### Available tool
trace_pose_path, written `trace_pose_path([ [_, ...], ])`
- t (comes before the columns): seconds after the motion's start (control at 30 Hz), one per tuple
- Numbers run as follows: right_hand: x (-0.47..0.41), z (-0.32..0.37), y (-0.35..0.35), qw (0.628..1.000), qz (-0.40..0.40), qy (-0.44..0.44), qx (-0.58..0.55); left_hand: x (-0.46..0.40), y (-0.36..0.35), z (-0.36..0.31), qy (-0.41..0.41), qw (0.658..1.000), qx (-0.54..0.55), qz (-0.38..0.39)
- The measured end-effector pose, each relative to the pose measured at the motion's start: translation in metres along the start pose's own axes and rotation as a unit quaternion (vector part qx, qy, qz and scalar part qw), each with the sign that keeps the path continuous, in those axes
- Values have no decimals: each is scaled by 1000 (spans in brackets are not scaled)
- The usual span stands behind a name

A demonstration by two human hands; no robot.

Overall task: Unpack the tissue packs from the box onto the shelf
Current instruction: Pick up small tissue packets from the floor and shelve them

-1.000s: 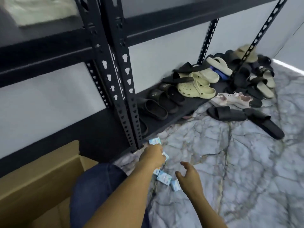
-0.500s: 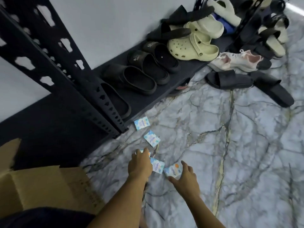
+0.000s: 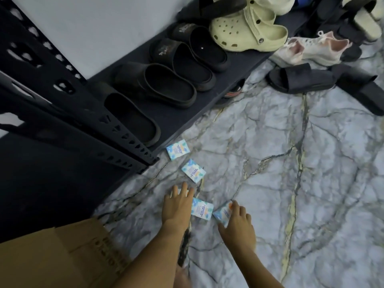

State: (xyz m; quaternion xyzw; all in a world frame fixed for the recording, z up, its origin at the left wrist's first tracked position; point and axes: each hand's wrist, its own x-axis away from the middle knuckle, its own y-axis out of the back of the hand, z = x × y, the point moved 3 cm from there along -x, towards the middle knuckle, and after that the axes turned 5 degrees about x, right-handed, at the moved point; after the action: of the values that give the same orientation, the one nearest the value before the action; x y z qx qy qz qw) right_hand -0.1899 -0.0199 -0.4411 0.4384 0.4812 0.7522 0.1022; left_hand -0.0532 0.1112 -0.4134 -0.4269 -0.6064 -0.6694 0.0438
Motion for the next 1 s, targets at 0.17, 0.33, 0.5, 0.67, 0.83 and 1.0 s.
trace_pose_path([
  [0.17, 3, 13, 6, 993, -65, 30, -88, -17, -2, 13, 40, 999, -21, -11],
  [0.33, 7, 45, 1, 985, -39, 138, -93, -18, -4, 23, 98, 995, 1, 12],
  [0.5, 2, 56, -12, 977, 5, 205, -55, -21, 4, 32, 166, 985, 35, 13],
  [0.67, -1, 57, -20, 983, 31, 179, -29, -18, 20, 25, 183, 981, 55, 36],
  [0.83, 2, 56, -7, 988, 26, 75, -133, -7, 43, 21, 169, 982, 74, 49],
  [1.0, 8, 46, 30, 972, 3, -3, -234, 11, 85, 19, 160, 977, 137, 40],
])
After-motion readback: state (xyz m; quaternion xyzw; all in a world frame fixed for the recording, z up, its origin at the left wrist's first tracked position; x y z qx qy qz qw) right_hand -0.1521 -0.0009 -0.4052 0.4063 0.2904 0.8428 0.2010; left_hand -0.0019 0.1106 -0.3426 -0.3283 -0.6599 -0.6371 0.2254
